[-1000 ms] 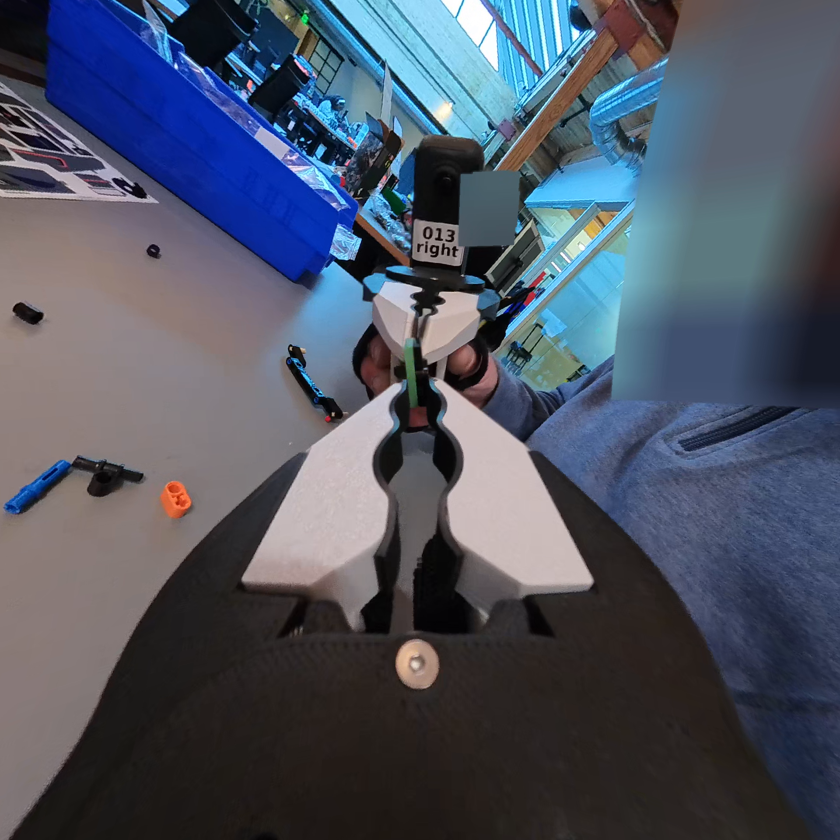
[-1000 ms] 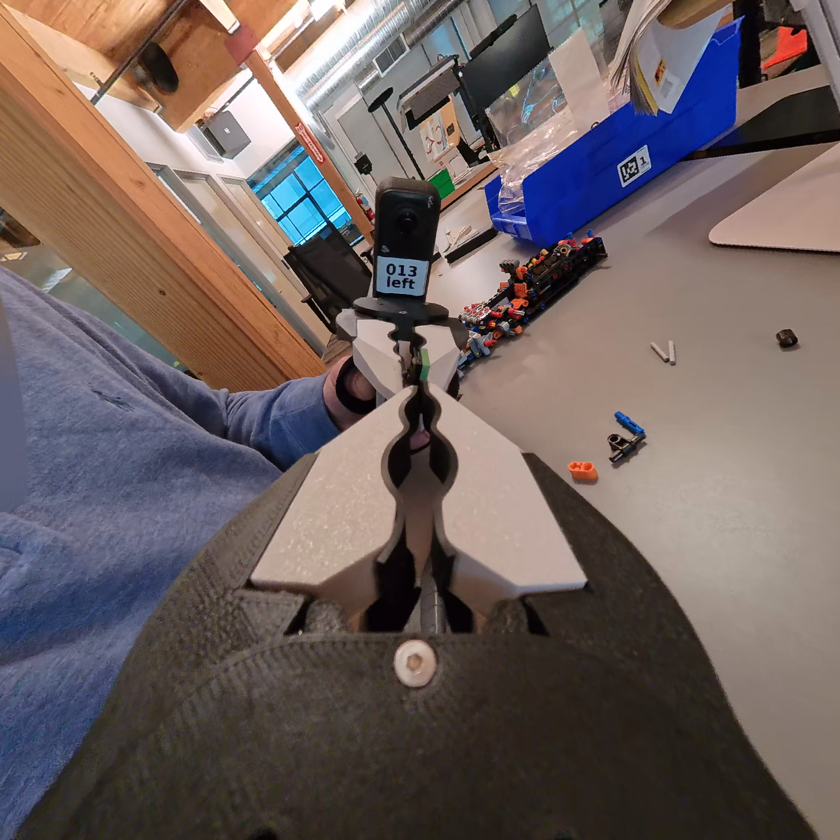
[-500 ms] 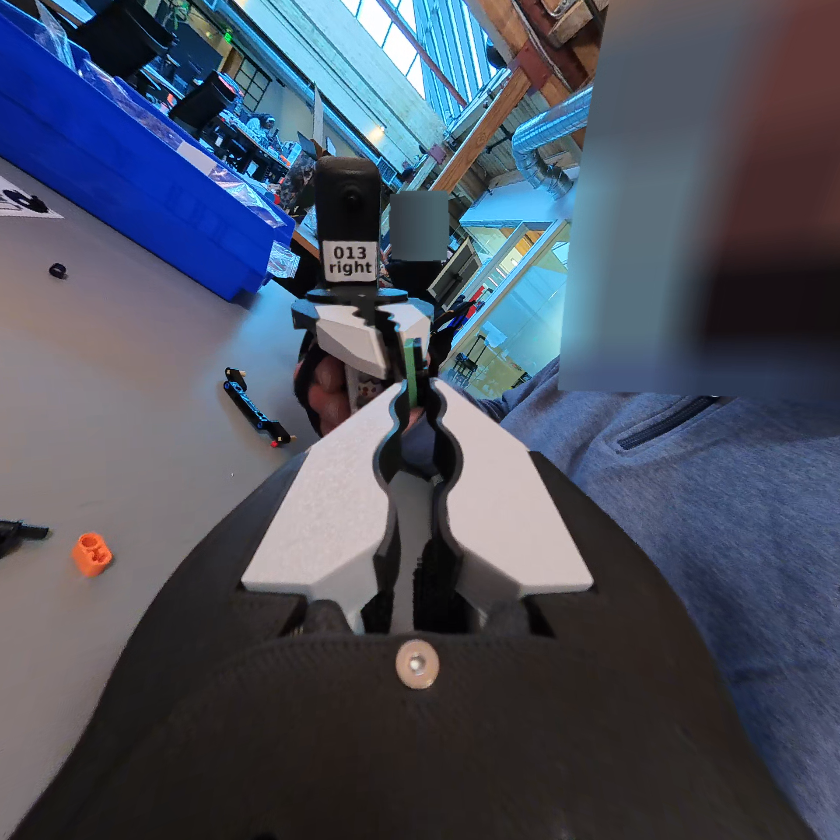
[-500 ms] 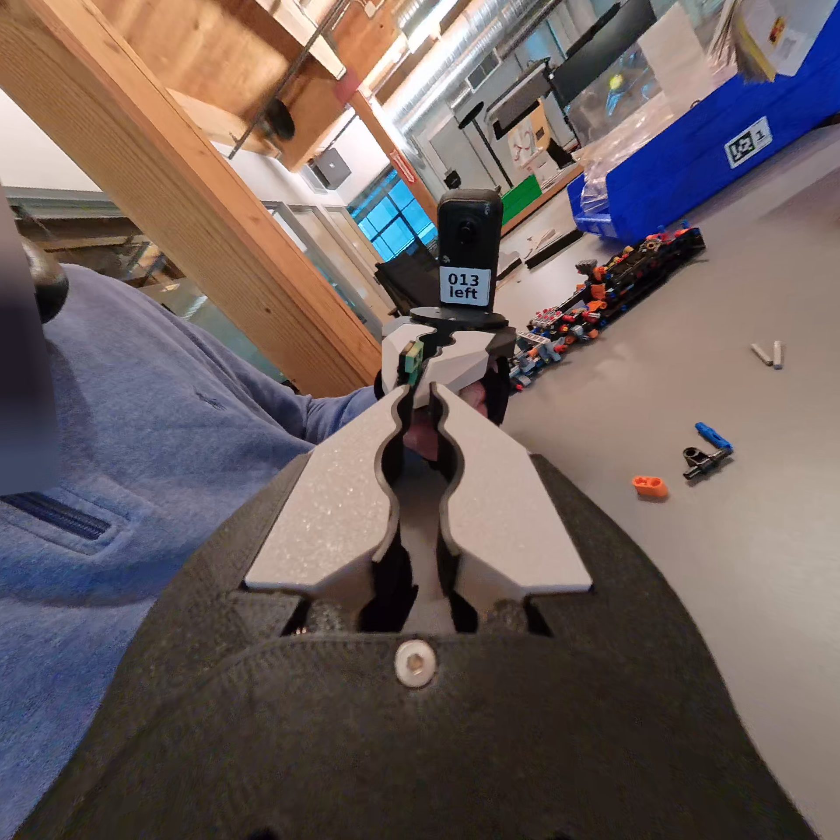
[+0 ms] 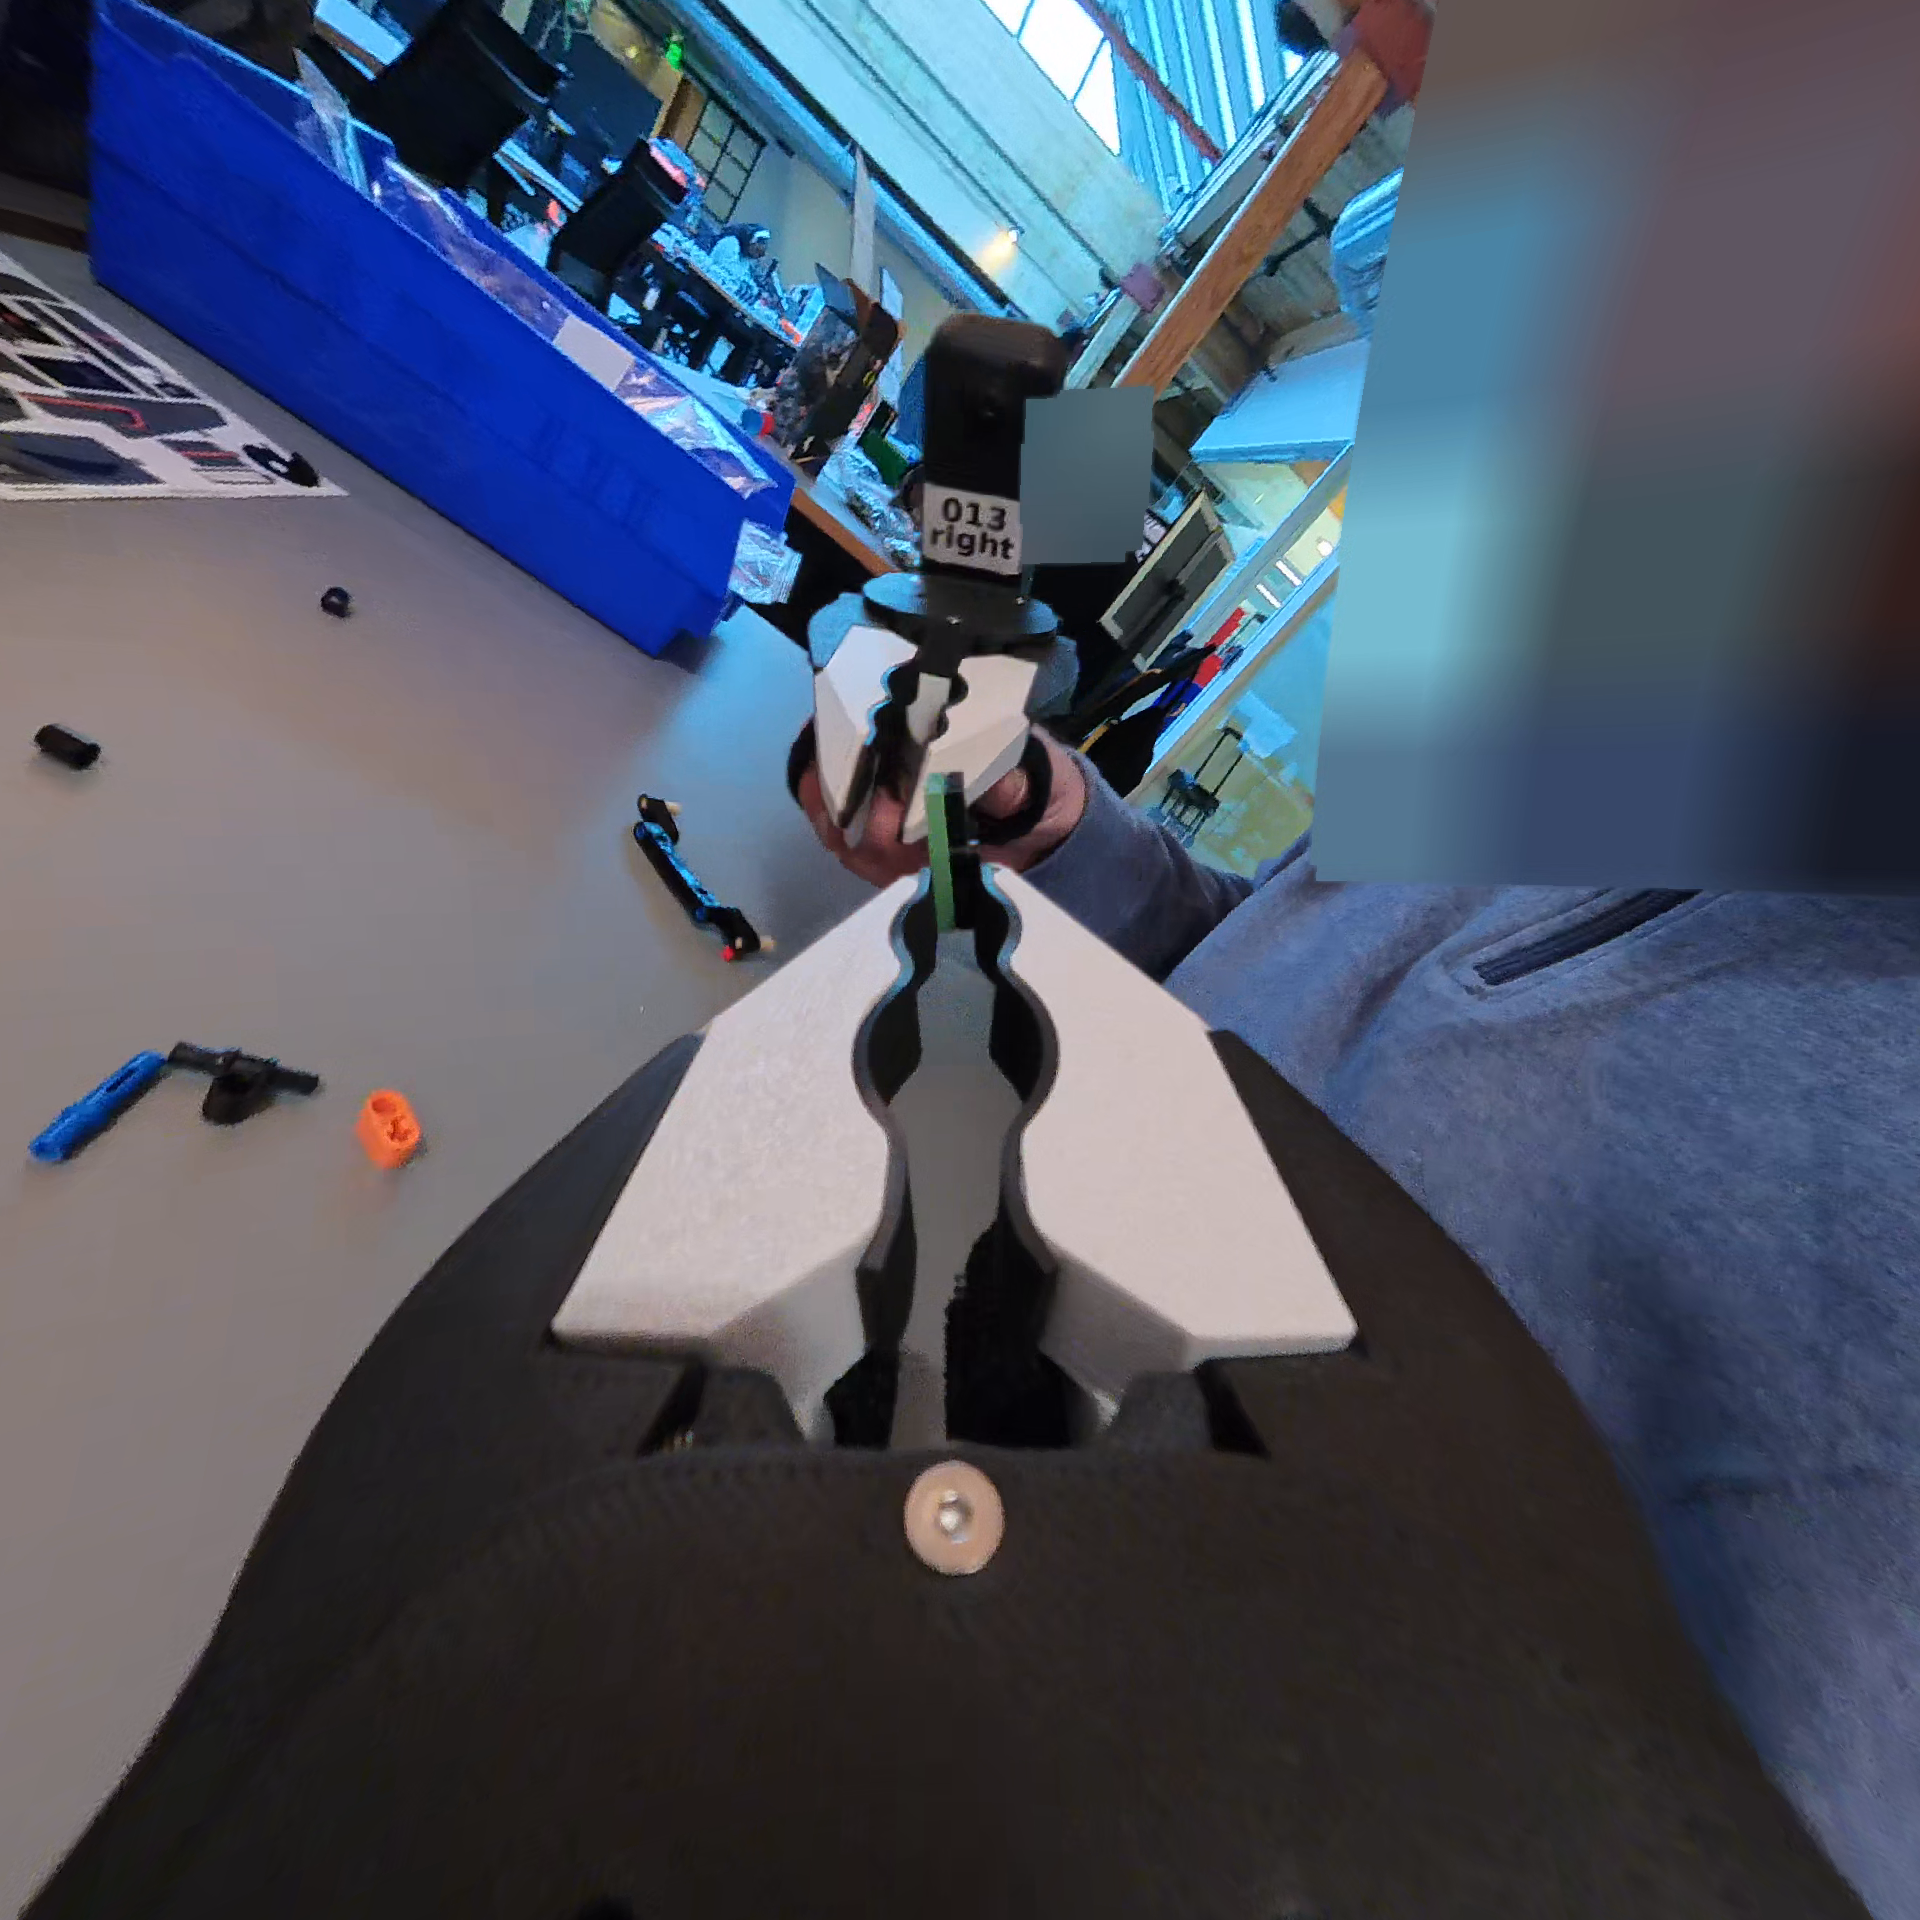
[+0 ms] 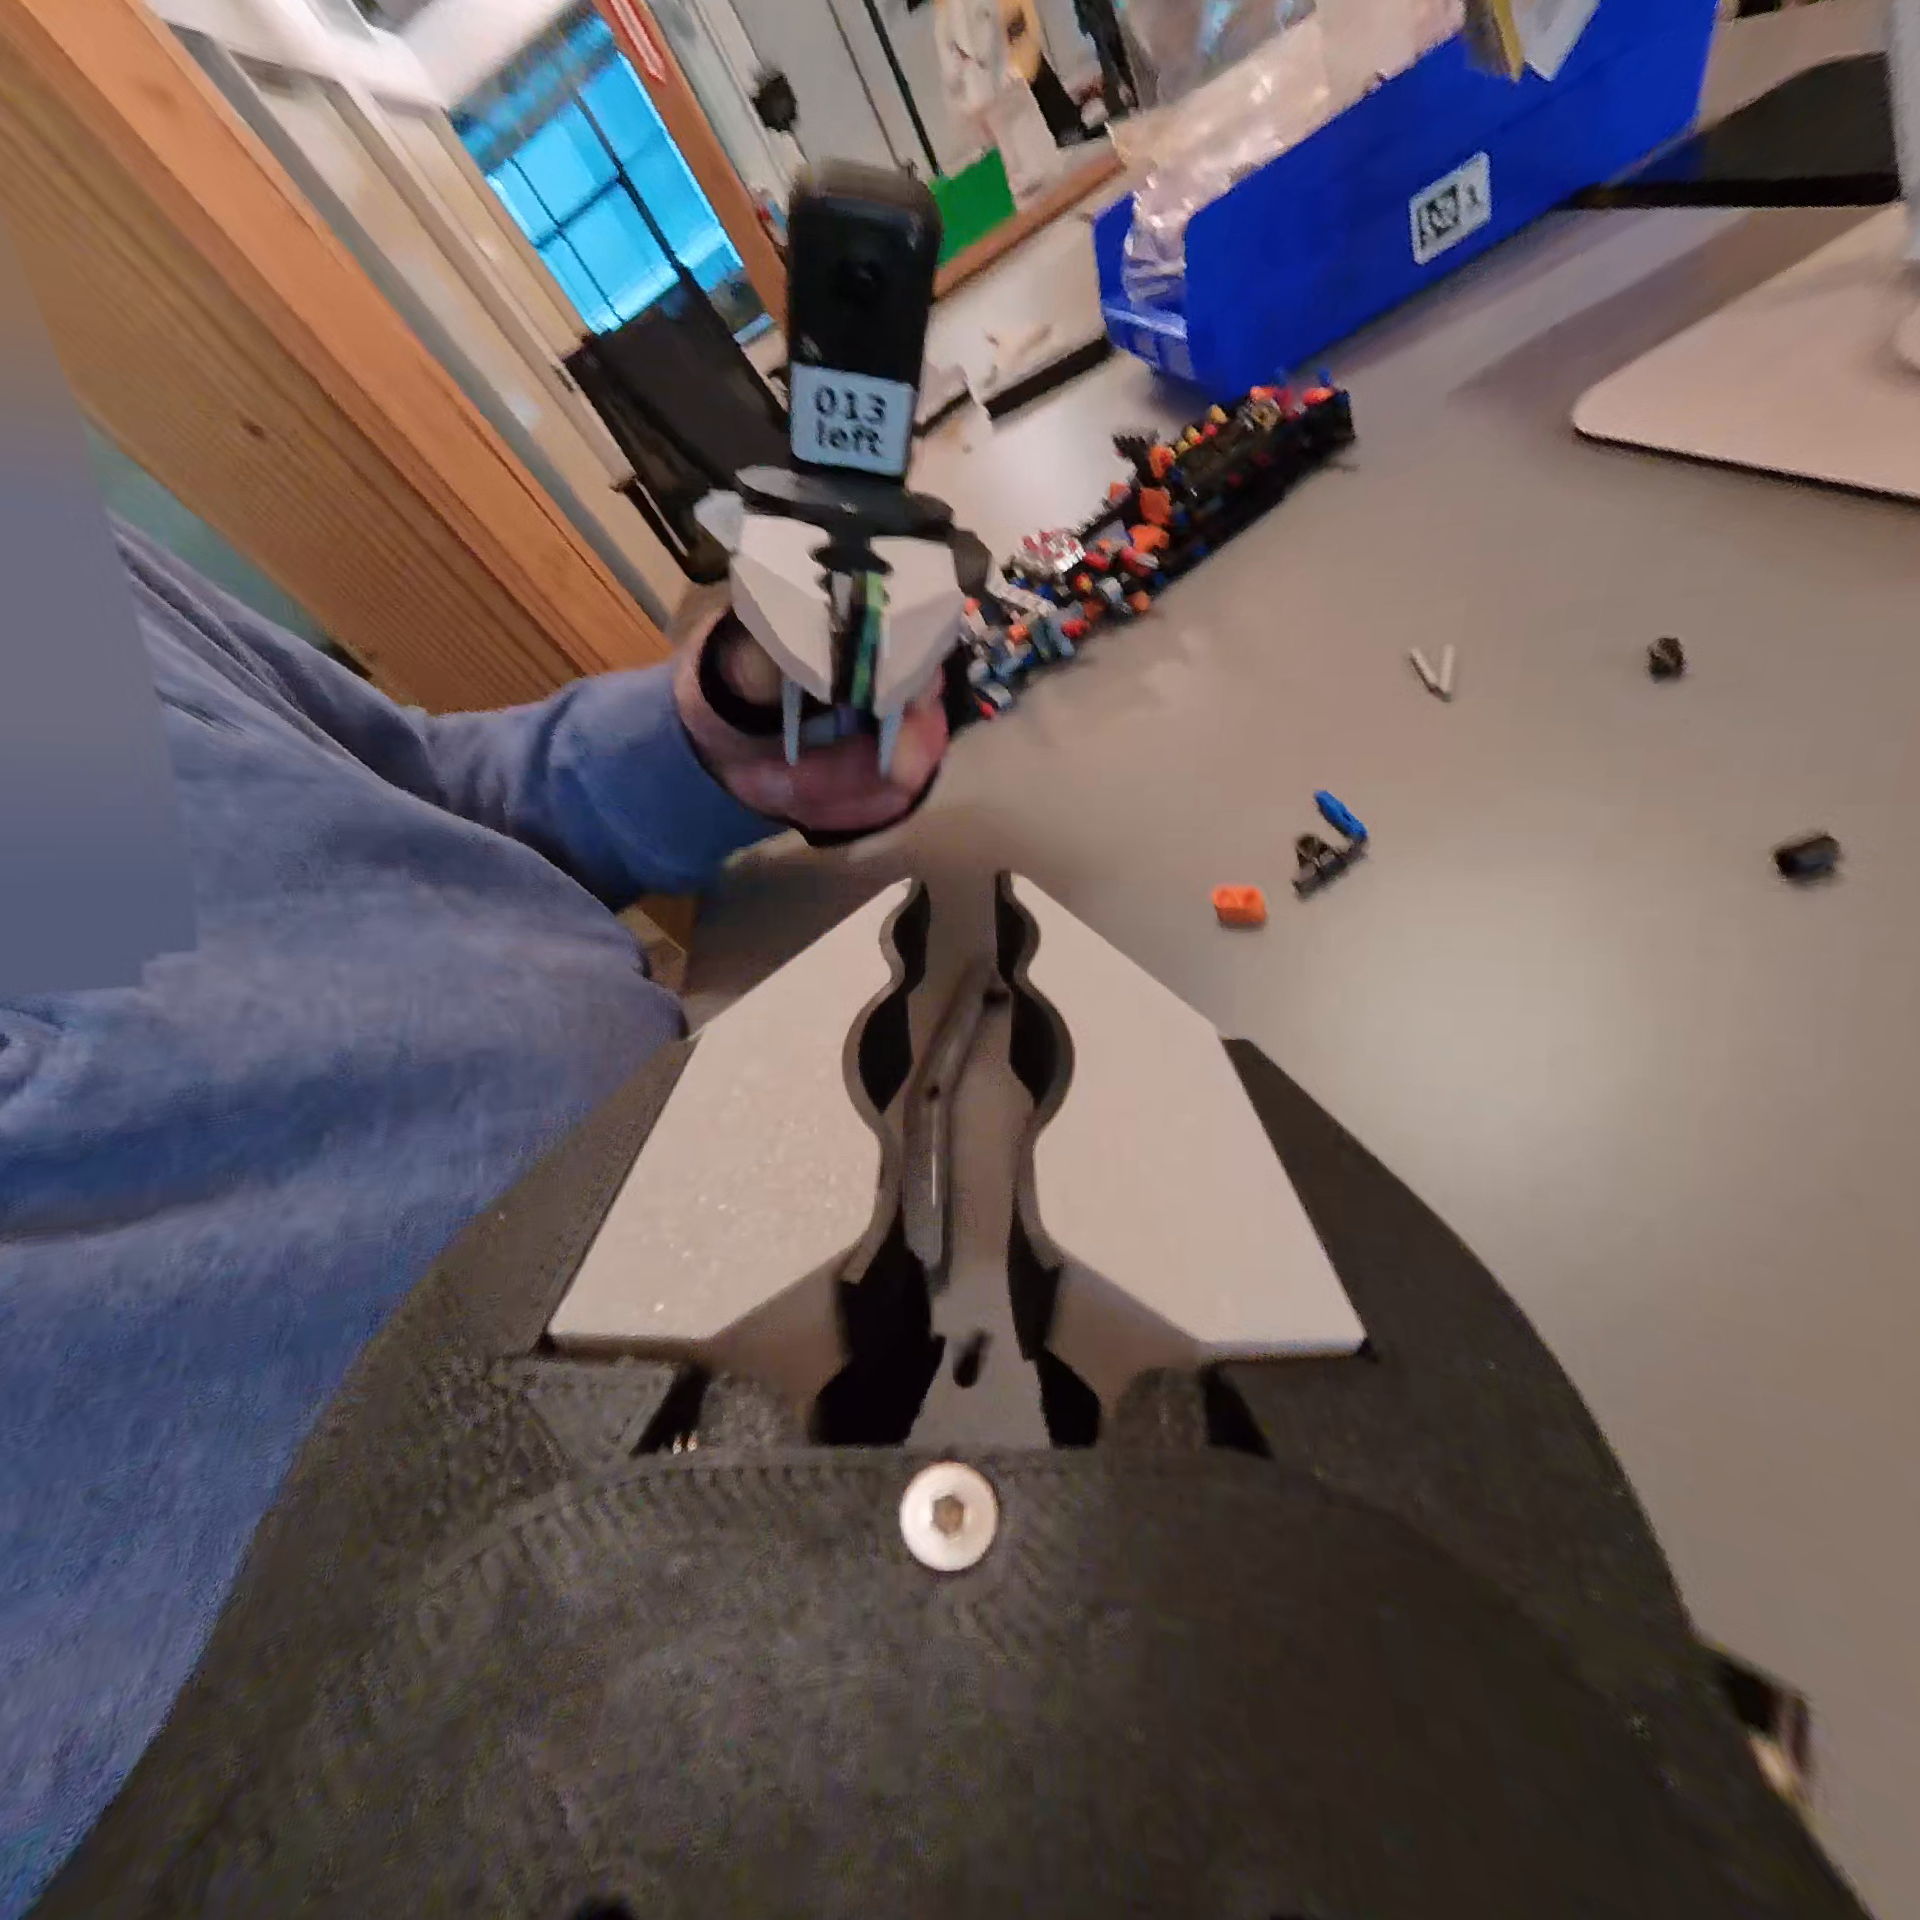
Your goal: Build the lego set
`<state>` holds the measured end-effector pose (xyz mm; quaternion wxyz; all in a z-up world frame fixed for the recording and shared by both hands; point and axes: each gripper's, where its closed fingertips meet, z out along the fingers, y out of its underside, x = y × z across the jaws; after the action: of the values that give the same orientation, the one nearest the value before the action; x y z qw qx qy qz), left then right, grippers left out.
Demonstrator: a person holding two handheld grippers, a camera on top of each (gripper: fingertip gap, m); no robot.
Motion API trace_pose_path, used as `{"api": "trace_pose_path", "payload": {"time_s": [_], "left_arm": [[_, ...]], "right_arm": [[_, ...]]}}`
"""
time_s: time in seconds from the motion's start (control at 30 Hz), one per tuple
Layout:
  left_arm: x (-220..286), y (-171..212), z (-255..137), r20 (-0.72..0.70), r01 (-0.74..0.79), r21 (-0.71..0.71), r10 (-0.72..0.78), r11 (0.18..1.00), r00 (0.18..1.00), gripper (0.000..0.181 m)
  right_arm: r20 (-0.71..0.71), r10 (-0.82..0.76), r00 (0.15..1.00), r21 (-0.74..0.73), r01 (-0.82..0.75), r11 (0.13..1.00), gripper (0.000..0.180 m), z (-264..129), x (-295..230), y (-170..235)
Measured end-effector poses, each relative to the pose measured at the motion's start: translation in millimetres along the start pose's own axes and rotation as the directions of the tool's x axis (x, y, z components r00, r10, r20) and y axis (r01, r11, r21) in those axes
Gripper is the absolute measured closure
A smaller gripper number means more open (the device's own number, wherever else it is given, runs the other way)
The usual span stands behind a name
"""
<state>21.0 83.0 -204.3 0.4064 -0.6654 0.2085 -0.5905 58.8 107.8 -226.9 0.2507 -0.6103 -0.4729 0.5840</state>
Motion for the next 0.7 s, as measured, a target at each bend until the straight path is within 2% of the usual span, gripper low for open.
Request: {"api": "trace_pose_path", "payload": {"time_s": [0.2,0.33,0.5,0.6,0.7], "left_arm": [[4,17,-3,0.051,0.007,-0.033,-0.005,0.999,0.999,0.177],[4,21,4,0.046,0.014,-0.043,-0.012,0.999,0.999,0.177],[13,26,26,0.009,-0.009,-0.084,0.010,0.996,1.000,0.177],[17,33,41,-0.020,-0.009,-0.109,0.007,0.994,1.000,0.177],[21,38,54,-0.048,0.000,-0.130,-0.006,0.991,0.999,0.177]], "right_arm": [[-0.213,0.015,0.977,-0.038,-0.024,0.999,0.169,-54,4,38],[-0.410,0.010,0.912,-0.088,-0.050,0.995,0.163,-99,7,72],[-0.619,-0.051,0.784,-0.151,-0.055,0.987,0.159,-156,1,112],[-0.688,-0.043,0.725,-0.114,-0.050,0.992,0.160,-187,-13,128],[-0.692,-0.062,0.720,-0.169,-0.078,0.983,0.156,-192,-31,158]]}}
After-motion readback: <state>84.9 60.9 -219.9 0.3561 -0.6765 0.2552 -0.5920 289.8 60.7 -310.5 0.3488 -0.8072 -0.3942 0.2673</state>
